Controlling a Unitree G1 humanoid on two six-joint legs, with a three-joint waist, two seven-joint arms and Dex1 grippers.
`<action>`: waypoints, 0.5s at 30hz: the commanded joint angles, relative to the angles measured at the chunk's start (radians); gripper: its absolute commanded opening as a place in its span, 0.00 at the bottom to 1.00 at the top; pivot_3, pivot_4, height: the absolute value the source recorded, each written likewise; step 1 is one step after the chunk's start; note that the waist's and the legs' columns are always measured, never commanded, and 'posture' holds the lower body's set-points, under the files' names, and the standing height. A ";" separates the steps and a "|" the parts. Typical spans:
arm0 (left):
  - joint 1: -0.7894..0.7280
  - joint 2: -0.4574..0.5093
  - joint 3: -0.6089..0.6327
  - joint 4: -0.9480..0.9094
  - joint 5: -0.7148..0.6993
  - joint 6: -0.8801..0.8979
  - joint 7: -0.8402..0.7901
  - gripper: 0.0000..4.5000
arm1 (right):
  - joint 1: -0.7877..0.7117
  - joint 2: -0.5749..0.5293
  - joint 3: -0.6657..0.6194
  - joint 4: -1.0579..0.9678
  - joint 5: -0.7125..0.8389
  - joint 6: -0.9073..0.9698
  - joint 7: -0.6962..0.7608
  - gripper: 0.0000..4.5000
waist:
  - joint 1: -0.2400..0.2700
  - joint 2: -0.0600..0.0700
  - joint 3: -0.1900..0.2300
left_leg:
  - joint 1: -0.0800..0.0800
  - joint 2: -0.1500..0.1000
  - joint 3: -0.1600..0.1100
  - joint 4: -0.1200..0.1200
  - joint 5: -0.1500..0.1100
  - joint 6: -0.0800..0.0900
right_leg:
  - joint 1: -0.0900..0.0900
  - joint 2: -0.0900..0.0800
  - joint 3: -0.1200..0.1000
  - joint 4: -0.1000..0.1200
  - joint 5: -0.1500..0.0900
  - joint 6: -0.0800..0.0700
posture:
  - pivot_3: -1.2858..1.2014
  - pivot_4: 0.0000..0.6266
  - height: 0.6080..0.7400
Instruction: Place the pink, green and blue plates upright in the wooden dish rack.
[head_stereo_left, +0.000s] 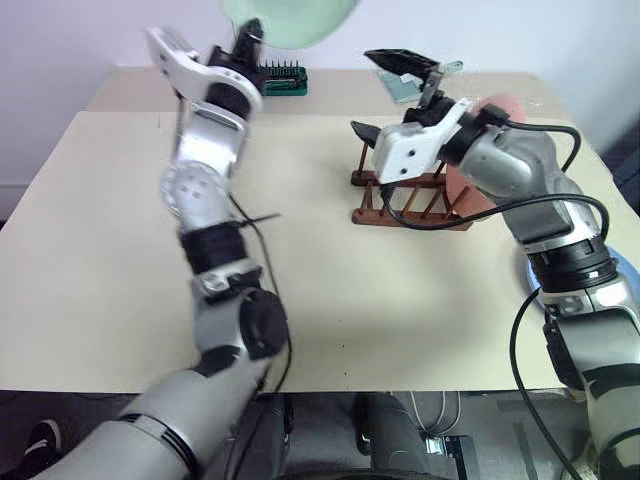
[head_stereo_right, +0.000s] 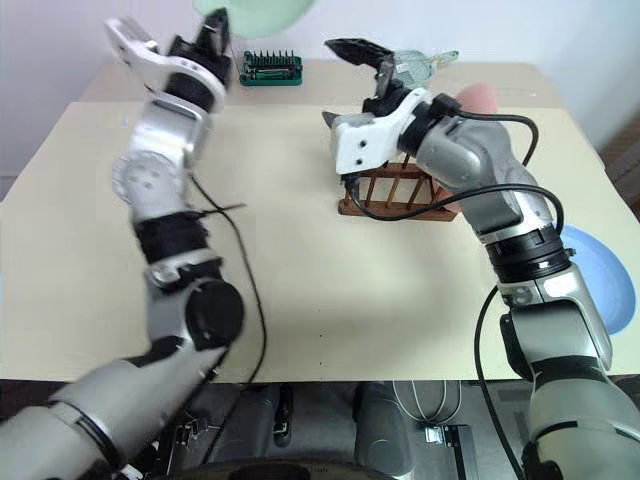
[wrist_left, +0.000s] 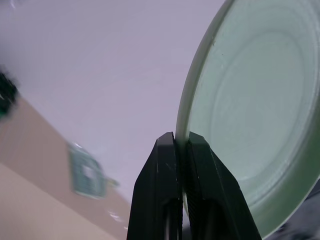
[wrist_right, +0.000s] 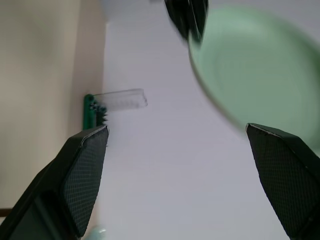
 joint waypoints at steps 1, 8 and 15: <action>0.021 -0.015 -0.090 -0.107 -0.004 -0.036 0.044 0.01 | -0.031 0.007 -0.018 -0.001 -0.078 -0.006 -0.084 1.00 | -0.003 0.000 0.000 | 0.001 0.000 0.000 -0.001 0.000 0.000 | 0.000 0.000 0.000 0.000 0.000 0.000 | 0.52 0.24 0.88; 0.084 -0.048 -0.242 -0.177 -0.013 -0.030 0.078 0.01 | -0.061 0.021 -0.016 0.035 -0.179 0.031 -0.172 1.00 | 0.009 0.000 0.000 | 0.004 0.000 0.000 -0.002 0.000 0.000 | 0.004 0.001 0.000 -0.004 0.000 -0.001 | 0.52 0.24 0.88; 0.128 -0.015 -0.343 -0.201 -0.024 -0.013 0.083 0.01 | -0.081 0.040 -0.009 0.066 -0.204 0.049 -0.190 1.00 | 0.006 0.000 0.000 | 0.004 0.000 -0.001 -0.003 0.000 0.000 | 0.006 0.001 -0.001 -0.006 0.001 -0.001 | 0.52 0.24 0.88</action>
